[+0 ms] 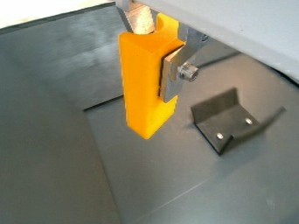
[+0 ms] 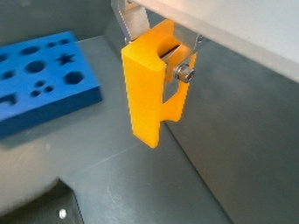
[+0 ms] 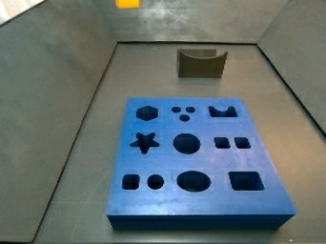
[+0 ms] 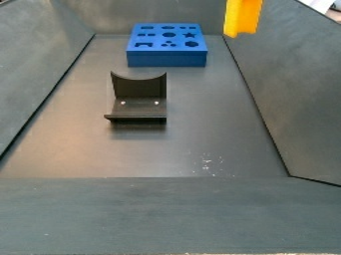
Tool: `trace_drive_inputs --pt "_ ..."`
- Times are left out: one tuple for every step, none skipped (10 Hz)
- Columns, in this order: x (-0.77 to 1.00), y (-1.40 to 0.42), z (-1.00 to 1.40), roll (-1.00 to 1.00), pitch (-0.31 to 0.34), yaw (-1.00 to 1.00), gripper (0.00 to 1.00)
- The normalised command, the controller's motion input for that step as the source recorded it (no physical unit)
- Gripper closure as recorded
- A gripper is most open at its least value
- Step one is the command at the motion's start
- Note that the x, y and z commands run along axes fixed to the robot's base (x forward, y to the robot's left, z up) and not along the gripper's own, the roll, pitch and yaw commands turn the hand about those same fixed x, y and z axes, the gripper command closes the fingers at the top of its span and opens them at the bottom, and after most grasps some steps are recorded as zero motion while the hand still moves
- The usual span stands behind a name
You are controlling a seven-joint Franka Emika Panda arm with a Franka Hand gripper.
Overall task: Pick up the arch object. Move up. Rotate the arch object. Move to above the board. Insert the arch object.
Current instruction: Rotate the arch object.
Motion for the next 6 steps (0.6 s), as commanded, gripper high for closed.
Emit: trace_drive_inputs --pt "0.0 0.0 0.0 0.0 0.0 -1.0 1.0" --pt "0.0 0.0 0.0 0.0 0.0 -0.91 1.0" --pt "0.0 0.0 0.0 0.0 0.0 -0.58 1.0" --pt "0.0 0.0 0.0 0.0 0.0 -0.38 1.0" --pt "0.0 0.0 0.0 0.0 0.0 -0.24 1.0" --pt "0.0 0.0 -1.0 0.0 0.0 0.0 1.0"
